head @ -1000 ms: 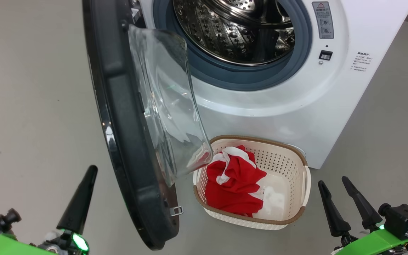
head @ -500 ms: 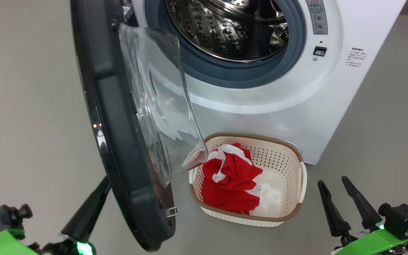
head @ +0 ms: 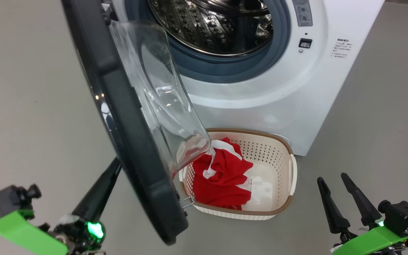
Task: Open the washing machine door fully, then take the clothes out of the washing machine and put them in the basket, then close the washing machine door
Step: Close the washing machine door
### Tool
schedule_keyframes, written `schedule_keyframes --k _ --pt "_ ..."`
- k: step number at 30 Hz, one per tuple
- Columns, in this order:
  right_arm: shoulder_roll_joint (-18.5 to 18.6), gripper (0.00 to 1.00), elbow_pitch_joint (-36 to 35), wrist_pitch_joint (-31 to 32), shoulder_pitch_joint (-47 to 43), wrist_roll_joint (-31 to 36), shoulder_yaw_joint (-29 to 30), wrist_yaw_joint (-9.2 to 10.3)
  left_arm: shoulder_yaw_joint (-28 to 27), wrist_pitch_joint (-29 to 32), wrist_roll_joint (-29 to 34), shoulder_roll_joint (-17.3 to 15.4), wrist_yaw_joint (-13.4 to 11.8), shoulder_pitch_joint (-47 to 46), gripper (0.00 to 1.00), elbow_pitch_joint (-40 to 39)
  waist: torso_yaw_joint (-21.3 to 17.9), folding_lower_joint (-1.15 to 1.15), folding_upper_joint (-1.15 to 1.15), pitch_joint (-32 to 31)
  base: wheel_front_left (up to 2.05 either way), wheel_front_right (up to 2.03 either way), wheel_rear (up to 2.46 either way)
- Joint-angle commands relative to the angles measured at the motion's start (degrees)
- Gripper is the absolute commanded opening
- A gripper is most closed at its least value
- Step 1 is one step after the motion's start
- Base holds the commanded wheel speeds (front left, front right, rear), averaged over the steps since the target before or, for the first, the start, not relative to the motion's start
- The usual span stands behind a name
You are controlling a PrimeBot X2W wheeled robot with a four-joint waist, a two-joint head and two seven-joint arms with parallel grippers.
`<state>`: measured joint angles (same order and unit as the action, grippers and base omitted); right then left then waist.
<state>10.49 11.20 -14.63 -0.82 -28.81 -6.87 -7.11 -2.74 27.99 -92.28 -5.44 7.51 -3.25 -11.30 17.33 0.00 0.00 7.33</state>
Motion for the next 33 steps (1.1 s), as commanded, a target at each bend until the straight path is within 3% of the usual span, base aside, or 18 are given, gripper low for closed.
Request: schedule_keyframes --k 1,17,33 --pt "0.5 1.00 -1.5 -0.4 1.8 -0.1 -1.4 -0.37 -1.0 -0.3 0.9 0.3 0.0 -3.4 0.00 -1.4 -0.7 0.00 0.00 0.5 0.00 0.00 0.00" --pt "-0.3 1.00 -2.0 -0.4 4.3 0.1 -0.4 -0.37 7.7 -6.4 5.2 2.1 0.0 -13.4 0.00 0.1 -5.6 0.00 0.00 4.5 0.00 0.00 0.00" --pt "-1.9 1.00 -2.6 -0.4 7.4 0.2 1.1 -0.37 16.5 -22.0 11.0 -0.9 0.0 -28.1 0.00 9.9 -12.1 0.00 0.00 9.3 0.00 0.00 0.00"
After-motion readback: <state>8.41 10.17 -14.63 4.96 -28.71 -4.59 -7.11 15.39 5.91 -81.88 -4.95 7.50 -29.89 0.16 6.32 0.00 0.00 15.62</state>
